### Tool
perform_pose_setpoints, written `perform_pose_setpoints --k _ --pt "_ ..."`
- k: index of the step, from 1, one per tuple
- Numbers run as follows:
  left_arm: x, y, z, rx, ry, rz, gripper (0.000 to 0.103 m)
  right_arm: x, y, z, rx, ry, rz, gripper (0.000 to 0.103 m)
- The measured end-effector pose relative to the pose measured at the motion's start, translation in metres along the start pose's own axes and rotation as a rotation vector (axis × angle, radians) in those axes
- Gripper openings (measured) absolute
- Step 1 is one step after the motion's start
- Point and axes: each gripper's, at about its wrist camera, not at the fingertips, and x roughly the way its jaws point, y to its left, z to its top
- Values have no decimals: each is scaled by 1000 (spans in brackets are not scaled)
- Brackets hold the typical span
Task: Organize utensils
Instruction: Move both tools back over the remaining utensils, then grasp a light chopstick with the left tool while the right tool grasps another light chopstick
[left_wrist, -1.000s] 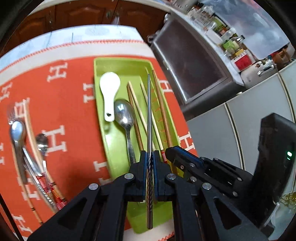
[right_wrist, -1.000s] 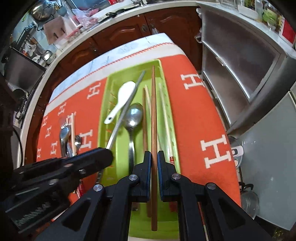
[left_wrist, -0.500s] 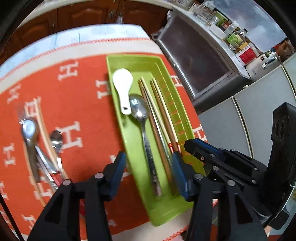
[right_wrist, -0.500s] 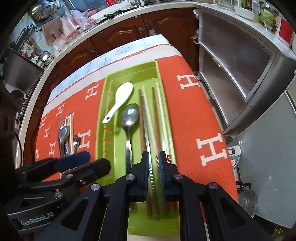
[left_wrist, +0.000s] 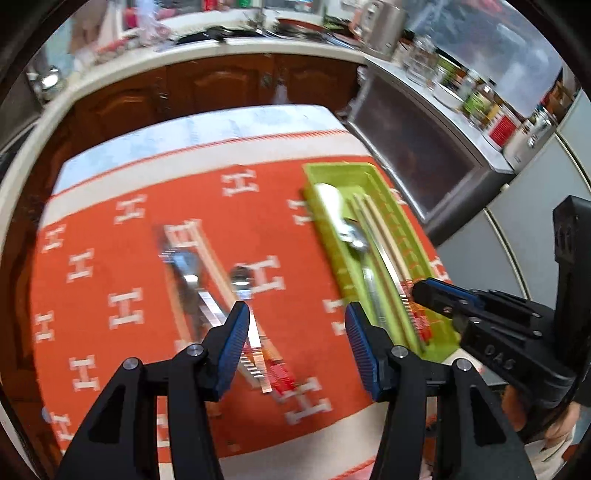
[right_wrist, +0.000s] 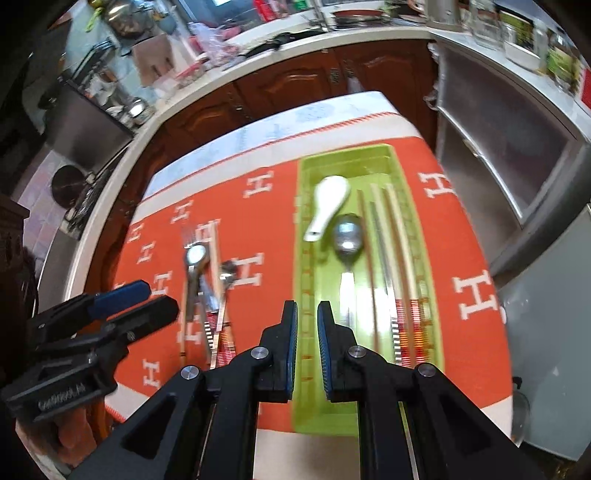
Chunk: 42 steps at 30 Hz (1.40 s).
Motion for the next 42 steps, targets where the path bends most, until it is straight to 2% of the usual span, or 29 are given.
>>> perform_pose_setpoints --k 8,11,14,17,22,29,32,33,34,35,36,42 --pt "-24 59 -13 -95 -63 93 53 10 54 3 -79 22 62 11" --pt "-18 75 -21 -120 -72 139 58 22 66 3 -94 42 73 11" --pt "1 89 -30 -141 -41 184 60 40 72 0 -91 74 70 11" --pt "30 98 -42 -157 20 193 60 60 74 -4 -91 111 63 11" --pt "69 99 -58 -142 99 245 59 87 70 -6 -86 147 51 11" --pt "96 86 -67 -87 145 294 59 115 67 -9 -81 187 48 12" --pt "94 87 -68 -102 129 288 59 126 69 -11 -88 205 50 12" --pt "94 89 -68 -114 125 272 50 129 70 -12 -89 208 51 12" --pt "91 88 -69 -126 117 248 37 133 70 -12 -89 215 56 12" --pt "91 88 -68 -123 111 258 27 135 70 -13 -88 220 64 12" --pt "91 88 -68 -115 106 270 6 138 71 -13 -86 222 72 12" --pt "88 101 -71 -172 87 246 4 160 72 -5 -50 238 120 12"
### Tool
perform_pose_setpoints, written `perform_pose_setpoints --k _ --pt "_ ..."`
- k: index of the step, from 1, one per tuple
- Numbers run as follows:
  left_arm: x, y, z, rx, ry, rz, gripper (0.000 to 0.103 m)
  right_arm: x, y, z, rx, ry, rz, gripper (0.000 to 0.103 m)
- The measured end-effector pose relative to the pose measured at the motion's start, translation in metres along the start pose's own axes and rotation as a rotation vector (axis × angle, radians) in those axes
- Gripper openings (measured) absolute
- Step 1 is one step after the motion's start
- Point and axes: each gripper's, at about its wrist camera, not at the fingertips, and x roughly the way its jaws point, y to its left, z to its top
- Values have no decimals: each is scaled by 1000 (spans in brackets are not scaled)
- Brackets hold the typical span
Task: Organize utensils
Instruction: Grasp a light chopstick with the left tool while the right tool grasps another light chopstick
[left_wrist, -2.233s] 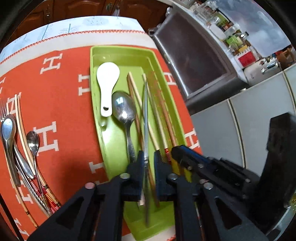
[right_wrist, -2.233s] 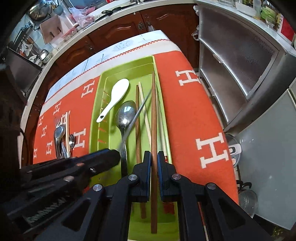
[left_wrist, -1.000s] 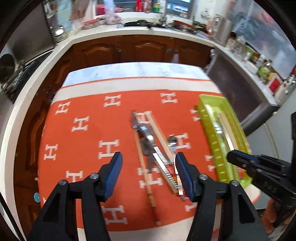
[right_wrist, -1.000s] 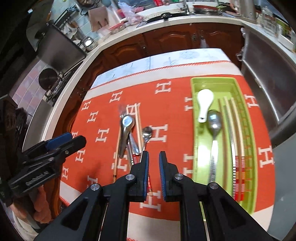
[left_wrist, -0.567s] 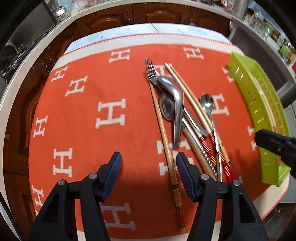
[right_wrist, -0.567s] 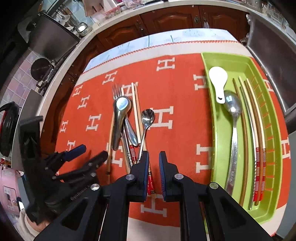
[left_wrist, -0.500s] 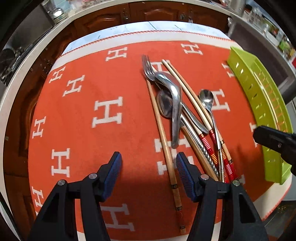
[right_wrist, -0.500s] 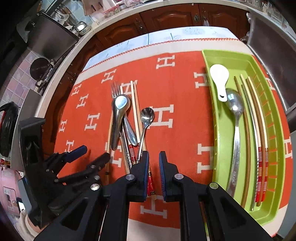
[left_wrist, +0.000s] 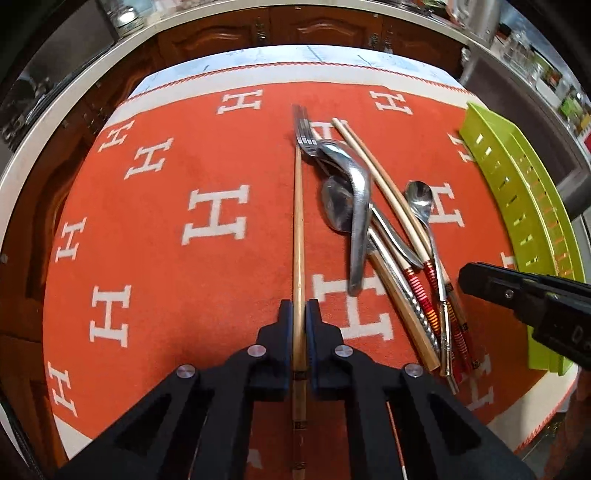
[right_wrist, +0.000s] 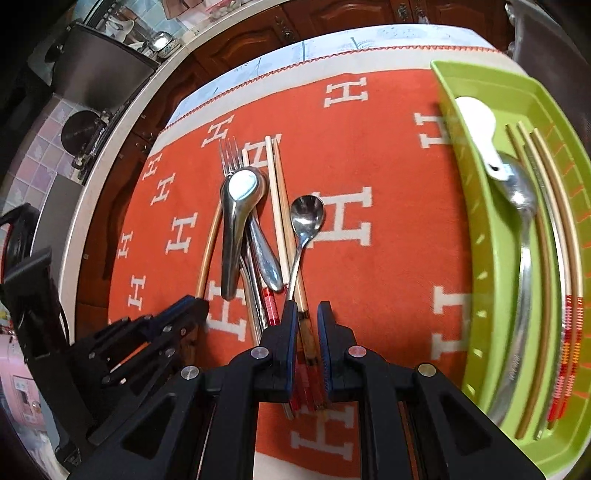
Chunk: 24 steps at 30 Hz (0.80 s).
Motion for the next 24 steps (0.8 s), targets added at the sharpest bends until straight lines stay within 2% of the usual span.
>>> perform_pose_setpoints --k 6,10,17,24 --pt "-2 17 -1 -63 3 -10 4 11 1 13 23 6 39 11" --pt "-2 24 1 -82 3 -18 4 18 8 18 7 17 22 11" --pt "0 31 2 -96 12 -27 4 24 22 16 -51 19 -54 11" --pt "3 38 5 -105 13 -41 4 15 21 12 -96 -5 -127 5"
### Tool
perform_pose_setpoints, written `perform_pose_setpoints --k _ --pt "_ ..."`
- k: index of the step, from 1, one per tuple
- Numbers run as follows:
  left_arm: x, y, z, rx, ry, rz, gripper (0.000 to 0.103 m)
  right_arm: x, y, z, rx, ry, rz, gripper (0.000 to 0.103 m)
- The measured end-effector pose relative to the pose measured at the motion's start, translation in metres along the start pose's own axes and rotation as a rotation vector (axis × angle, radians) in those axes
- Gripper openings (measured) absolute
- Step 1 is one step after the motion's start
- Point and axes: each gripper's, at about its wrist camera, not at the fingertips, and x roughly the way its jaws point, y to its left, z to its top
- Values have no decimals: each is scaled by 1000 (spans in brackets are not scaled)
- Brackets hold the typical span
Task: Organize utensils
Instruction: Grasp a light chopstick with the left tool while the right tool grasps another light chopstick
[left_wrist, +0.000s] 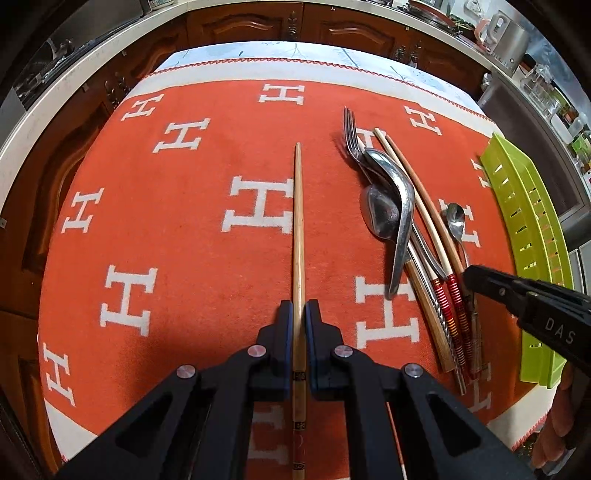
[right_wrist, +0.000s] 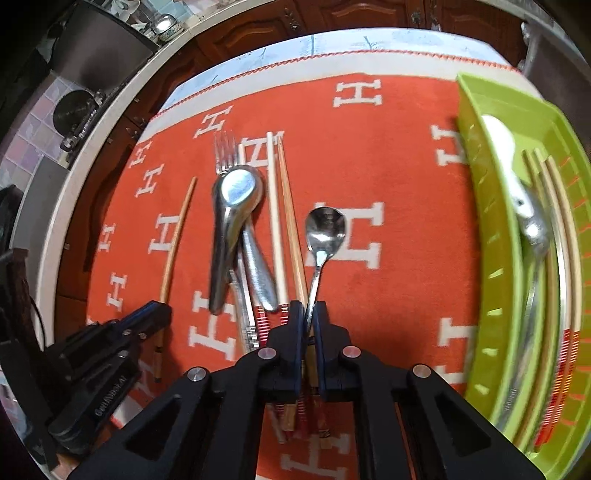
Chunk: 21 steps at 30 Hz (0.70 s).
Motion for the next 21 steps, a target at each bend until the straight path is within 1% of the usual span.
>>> perform_pose_setpoints --k 5,6,10,14,16,21 --pt "0 1 0 3 1 -4 4 0 -1 3 -64 -3 -134 6" --pt "0 1 0 4 1 -5 4 -1 -2 3 -67 3 -144 6" --pt "1 0 -1 4 3 -7 4 -8 -9 4 -46 -3 -98 8" --pt "0 1 -1 4 2 -7 4 -18 -2 5 -67 -29 -44 8" --pt "0 1 -1 3 2 -7 4 -19 4 4 -77 -28 -22 8" --pt "0 0 -1 3 2 -8 4 -10 7 4 -88 -3 -38 8"
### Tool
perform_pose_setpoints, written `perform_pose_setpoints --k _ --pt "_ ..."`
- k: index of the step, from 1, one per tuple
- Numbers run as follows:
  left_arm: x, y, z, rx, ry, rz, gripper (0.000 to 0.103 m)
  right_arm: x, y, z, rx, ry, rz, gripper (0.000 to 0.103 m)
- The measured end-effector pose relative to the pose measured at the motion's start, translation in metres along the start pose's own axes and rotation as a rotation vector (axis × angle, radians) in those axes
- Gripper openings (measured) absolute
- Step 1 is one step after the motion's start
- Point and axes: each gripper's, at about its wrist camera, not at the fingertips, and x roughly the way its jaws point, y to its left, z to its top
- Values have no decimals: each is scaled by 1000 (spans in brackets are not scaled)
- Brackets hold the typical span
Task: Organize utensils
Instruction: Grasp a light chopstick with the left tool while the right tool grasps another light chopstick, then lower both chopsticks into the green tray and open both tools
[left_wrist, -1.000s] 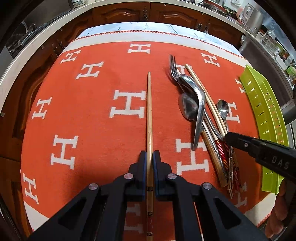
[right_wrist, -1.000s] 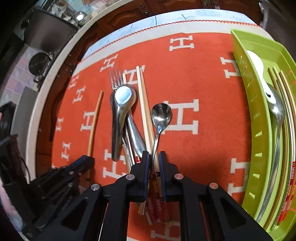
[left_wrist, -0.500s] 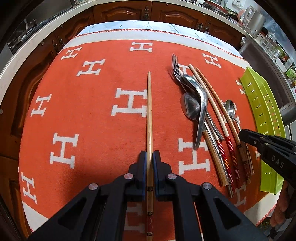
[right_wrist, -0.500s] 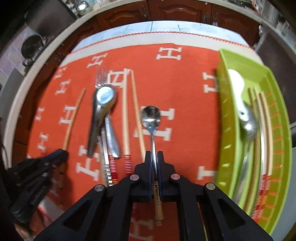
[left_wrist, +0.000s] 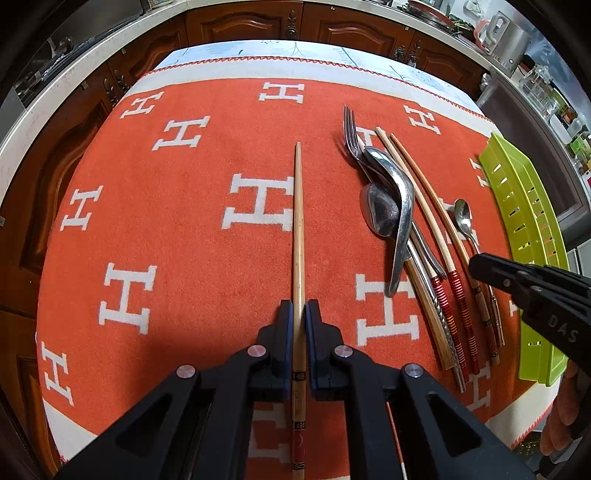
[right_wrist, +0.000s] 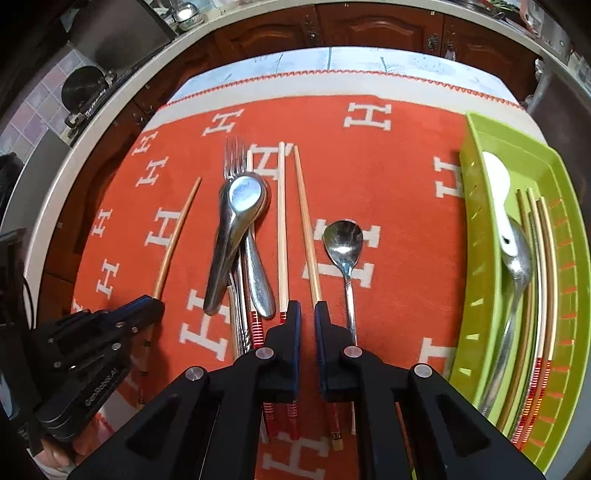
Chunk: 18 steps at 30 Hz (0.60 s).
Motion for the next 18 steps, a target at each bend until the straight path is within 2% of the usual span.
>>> perform_pose_setpoints --k 4,6,12,18 --pt "0 0 0 -1 -1 -1 4 4 2 2 -26 -15 -33 8" --pt "0 0 0 -3 -2 -2 4 14 1 3 -25 15 -48 9" --pt "1 -1 1 1 -9 -7 4 16 10 0 -91 -39 -97 7" --pt "-12 0 2 -46 -12 -57 4 -7 -5 -5 26 -70 12 6"
